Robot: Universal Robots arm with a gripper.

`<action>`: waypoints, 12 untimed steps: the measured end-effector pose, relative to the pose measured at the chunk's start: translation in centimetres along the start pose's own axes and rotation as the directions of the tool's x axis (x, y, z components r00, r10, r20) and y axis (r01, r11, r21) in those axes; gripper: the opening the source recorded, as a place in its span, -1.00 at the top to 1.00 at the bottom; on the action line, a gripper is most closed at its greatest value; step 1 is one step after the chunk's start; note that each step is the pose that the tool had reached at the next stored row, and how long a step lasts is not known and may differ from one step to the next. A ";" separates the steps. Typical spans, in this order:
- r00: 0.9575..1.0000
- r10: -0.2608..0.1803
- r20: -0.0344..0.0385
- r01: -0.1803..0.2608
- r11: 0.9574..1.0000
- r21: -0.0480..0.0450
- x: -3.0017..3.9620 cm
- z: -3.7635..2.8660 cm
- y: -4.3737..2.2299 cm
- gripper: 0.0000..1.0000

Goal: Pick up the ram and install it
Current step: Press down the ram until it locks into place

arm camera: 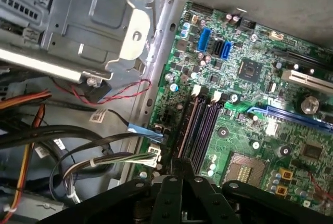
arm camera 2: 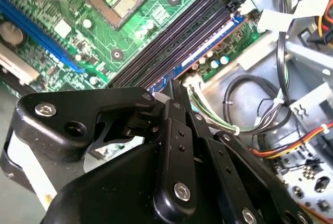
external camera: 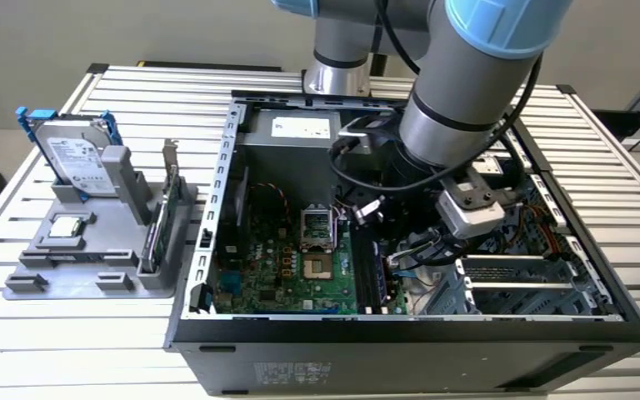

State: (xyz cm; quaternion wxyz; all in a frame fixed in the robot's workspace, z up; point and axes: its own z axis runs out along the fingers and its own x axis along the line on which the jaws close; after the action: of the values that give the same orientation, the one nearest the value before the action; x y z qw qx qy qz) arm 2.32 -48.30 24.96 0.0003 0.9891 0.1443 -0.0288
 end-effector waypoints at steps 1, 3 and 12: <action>1.000 -0.016 0.000 0.016 1.000 -0.001 0.00 0.00 -0.01 1.00; 0.999 -0.044 0.000 0.044 0.999 -0.003 0.01 0.00 -0.03 1.00; 0.987 -0.159 0.002 0.159 0.987 -0.009 0.01 0.01 -0.14 1.00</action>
State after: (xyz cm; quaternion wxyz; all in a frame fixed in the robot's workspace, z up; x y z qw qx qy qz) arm 2.29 -48.16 24.95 0.0026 0.9745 0.2226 -0.0286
